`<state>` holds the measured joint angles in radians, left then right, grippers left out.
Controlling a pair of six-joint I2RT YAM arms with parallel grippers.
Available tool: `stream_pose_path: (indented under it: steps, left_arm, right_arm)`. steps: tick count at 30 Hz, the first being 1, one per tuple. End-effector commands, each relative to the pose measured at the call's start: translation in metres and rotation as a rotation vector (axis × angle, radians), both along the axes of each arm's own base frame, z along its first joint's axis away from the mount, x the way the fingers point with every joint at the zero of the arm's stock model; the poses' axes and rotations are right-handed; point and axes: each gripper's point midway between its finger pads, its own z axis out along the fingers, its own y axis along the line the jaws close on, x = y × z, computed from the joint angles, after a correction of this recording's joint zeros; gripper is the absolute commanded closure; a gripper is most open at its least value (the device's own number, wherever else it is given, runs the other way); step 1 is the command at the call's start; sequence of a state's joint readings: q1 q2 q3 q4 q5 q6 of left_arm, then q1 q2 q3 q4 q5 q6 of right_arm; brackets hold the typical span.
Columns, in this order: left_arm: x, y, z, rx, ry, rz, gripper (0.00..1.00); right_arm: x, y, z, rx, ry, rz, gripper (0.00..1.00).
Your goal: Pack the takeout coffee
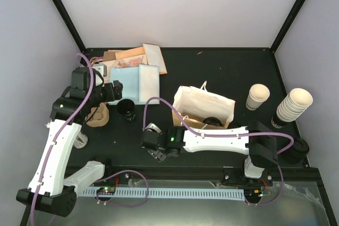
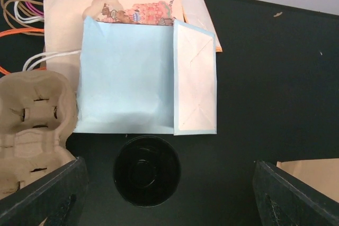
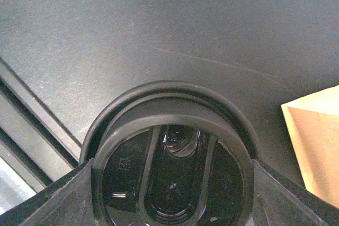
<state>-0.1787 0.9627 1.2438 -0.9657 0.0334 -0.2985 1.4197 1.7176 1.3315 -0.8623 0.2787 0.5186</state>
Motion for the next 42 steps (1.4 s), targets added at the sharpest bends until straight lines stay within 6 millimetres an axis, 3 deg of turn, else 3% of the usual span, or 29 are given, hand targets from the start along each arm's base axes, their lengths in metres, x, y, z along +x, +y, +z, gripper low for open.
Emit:
stream_pose_path:
  steps: [1,9,15,22,23,26,29,32,34,42]
  left_arm:
    - [-0.001,0.012,0.011,0.020,-0.026,0.051,0.12]
    - [0.002,0.003,0.019,0.000,-0.047,-0.001,0.12]
    - [0.001,0.002,0.013,-0.005,-0.036,-0.010,0.12]
    - [-0.003,0.001,0.007,0.013,-0.016,-0.028,0.08]
    - [-0.004,0.004,0.006,0.023,-0.007,-0.019,0.02]
    - [-0.009,0.014,0.004,0.042,0.000,0.035,0.01]
    - [-0.014,0.005,-0.002,0.022,0.016,-0.018,0.01]
    - [-0.021,-0.001,-0.013,0.004,0.066,-0.047,0.01]
    - [-0.032,-0.003,-0.021,-0.029,0.115,-0.043,0.01]
    - [-0.087,-0.050,-0.056,-0.362,0.217,-0.084,0.01]
  right_arm:
    - [0.010,-0.012,-0.003,-0.029,-0.020,-0.031,0.40]
    - [0.006,-0.017,0.005,-0.016,-0.003,-0.018,0.36]
    - [0.006,-0.016,0.014,0.001,-0.006,-0.019,0.32]
    - [0.006,-0.011,0.027,0.025,-0.011,-0.006,0.03]
    - [0.007,-0.010,0.029,0.029,-0.013,-0.003,0.01]
    - [0.007,-0.006,0.037,0.039,-0.019,0.006,0.00]
    - [0.007,-0.001,0.049,0.054,-0.023,0.023,0.00]
    - [0.011,0.003,0.076,0.103,-0.054,0.033,0.00]
    - [0.016,0.007,0.106,0.153,-0.096,0.037,0.00]
    - [0.031,0.007,0.222,0.346,-0.264,0.080,0.02]
